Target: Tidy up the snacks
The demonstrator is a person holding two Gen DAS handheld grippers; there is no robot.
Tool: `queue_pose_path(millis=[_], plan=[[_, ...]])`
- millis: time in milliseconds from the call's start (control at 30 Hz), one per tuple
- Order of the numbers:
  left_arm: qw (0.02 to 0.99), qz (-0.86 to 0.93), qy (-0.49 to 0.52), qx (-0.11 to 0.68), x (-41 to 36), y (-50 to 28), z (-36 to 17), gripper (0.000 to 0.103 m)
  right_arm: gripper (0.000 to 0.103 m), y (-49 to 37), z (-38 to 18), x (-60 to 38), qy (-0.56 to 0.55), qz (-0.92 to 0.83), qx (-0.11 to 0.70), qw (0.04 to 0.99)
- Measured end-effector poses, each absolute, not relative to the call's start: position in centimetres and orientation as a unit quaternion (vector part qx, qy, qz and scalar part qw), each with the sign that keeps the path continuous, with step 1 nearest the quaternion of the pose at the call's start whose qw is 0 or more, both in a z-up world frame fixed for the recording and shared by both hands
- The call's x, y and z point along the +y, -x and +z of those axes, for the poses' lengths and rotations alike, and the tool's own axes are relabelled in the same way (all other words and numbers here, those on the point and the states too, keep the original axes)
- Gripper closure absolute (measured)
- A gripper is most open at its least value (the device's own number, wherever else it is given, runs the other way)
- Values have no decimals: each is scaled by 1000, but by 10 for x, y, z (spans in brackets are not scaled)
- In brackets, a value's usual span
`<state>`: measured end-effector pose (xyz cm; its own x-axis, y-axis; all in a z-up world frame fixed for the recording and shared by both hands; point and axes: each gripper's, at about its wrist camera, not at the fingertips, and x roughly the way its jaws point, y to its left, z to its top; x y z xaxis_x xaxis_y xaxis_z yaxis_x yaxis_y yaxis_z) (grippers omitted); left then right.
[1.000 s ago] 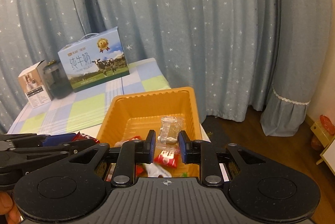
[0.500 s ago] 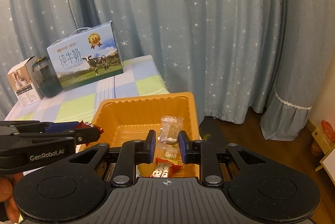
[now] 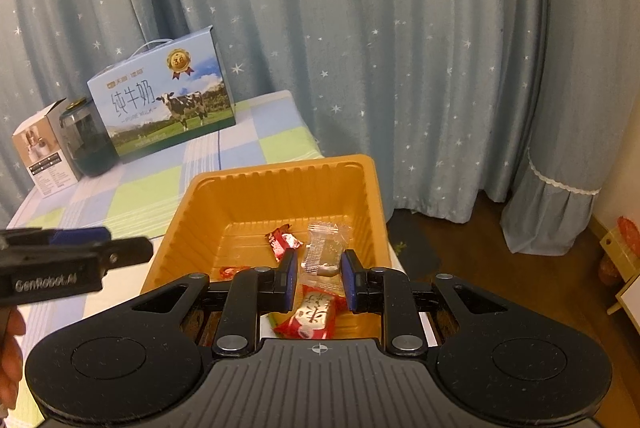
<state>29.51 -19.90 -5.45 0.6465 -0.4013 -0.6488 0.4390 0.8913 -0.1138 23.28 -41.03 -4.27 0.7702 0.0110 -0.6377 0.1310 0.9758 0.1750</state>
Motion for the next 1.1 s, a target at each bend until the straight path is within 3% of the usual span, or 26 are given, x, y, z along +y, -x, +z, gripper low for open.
queue_pose_path(millis=[500,567,600,633,1100], plan=[[910,-214,-13,355,-178,-282,-55,38,79,-254,-27,-397,-136,6,322,937],[910,-210,-12,357,-174,-278,-56,33,55,-256,-25,-396,-142,3,323,936],[911,-207,-12,357,-172,-276,-57,31,27,-254,-24,-398,-148,-2,318,937],[912,-204,-11,357,-170,-274,-58,29,23,-251,-24,-399,-157,-5,309,938],[912,-176,11,369,-143,-226,-54,10,23,-194,-25,-415,-187,-44,337,922]])
